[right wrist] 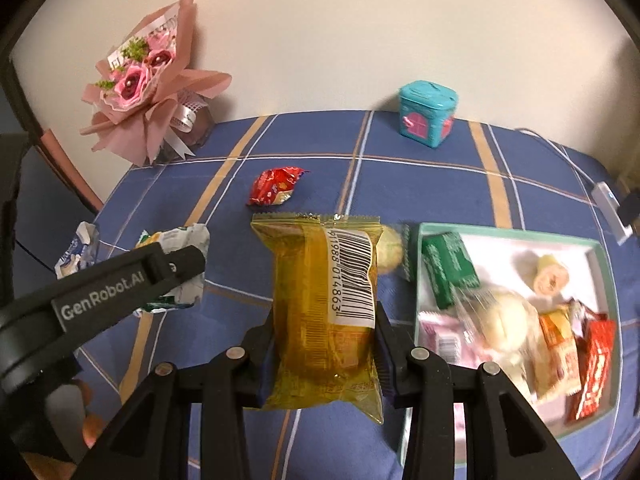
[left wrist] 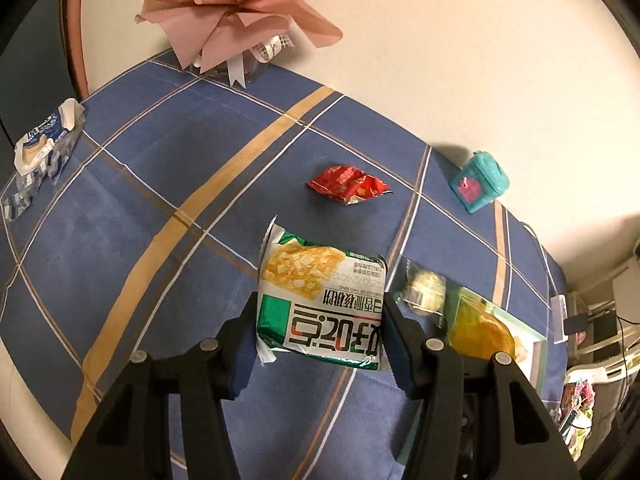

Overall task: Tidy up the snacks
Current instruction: 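Lift the corn biscuit pack with the left tool while the right tool carries the yellow pack to the tray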

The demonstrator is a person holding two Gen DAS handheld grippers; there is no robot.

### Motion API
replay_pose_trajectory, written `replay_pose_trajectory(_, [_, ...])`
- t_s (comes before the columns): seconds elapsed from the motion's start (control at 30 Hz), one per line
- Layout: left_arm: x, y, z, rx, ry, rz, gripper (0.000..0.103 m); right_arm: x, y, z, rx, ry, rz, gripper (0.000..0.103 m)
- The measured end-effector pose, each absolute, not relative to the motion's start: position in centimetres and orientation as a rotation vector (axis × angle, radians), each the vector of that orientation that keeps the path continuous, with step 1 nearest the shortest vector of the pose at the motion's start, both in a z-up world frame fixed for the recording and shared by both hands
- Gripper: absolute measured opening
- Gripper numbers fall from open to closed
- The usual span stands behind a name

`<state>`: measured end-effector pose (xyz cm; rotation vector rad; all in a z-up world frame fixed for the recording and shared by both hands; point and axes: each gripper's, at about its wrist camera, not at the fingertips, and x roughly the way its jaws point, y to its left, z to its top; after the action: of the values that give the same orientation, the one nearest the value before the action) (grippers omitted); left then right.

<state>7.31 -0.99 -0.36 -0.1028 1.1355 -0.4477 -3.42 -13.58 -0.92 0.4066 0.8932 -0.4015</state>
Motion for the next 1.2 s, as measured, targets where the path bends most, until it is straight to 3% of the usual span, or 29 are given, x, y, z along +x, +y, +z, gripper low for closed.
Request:
replay_pose_trajectory(0.6, [1.9, -5.1, 1.8, 0.034, 1.052, -0.517, 0.058, -8.8, -16.3, -0.1, 0.493, 0.896, -0.476, 0.043])
replay_pose_trajectory(1.2, [-3.3, -11.7, 0.0, 0.142, 1.140, -0.707, 0.058, -16.2, -27.1, -2.3, 0.730, 0.902, -0.725, 0.043])
